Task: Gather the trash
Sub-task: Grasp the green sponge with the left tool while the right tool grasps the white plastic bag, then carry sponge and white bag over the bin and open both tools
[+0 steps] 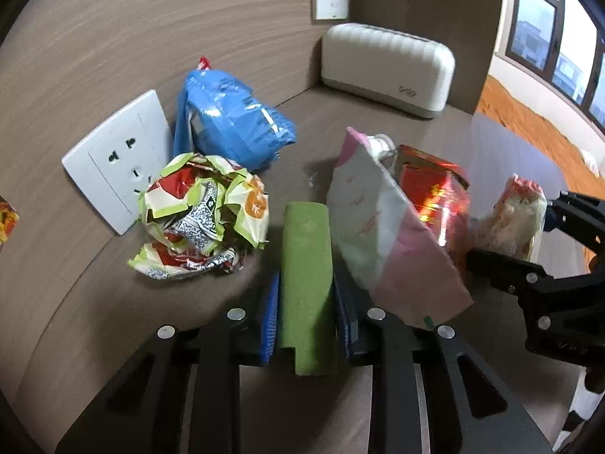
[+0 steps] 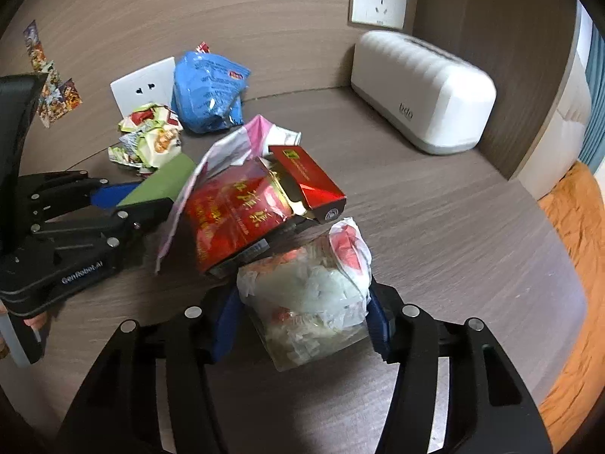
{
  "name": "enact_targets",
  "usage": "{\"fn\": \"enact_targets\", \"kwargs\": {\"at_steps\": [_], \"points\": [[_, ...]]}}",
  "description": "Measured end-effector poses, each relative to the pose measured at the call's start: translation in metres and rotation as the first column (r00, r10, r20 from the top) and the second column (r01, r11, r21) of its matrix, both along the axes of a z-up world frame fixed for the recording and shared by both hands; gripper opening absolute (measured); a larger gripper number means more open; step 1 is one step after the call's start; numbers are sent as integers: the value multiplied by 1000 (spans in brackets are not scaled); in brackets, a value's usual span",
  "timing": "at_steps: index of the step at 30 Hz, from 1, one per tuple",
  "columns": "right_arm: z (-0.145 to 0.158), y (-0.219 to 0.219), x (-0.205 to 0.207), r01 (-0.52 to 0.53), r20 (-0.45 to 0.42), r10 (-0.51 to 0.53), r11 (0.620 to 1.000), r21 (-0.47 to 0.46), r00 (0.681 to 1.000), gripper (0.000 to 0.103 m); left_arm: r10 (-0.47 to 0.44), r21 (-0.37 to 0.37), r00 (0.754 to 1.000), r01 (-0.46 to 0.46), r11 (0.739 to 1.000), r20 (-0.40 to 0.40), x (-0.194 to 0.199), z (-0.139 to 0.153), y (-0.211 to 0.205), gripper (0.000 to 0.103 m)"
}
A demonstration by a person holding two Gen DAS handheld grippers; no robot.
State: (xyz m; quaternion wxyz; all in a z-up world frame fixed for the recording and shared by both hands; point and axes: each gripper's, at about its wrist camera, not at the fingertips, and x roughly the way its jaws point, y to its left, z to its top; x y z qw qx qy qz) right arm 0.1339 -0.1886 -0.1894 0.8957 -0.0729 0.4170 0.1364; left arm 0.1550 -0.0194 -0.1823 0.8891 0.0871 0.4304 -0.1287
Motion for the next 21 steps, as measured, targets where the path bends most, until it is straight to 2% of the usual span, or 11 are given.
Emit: {"fn": "enact_targets", "kwargs": {"at_steps": [5, 11, 16, 21], "points": [[21, -7, -14, 16, 36, -17, 1000, 21, 999, 57, -3, -11, 1000, 4, 1000, 27, -17, 18, 0, 25], [57, -28, -37, 48, 95, -59, 993, 108, 994, 57, -15, -31, 995, 18, 999, 96, -48, 61, -7, 25], [88, -49, -66, 95, 145, -124, 977, 191, 982, 57, -77, -36, 986, 84, 996, 151, -81, 94, -34, 25], [108, -77, -103, 161, 186, -203, 963, 218, 961, 57, -184, -37, 968, 192, 981, 170, -108, 106, -77, 25]]}}
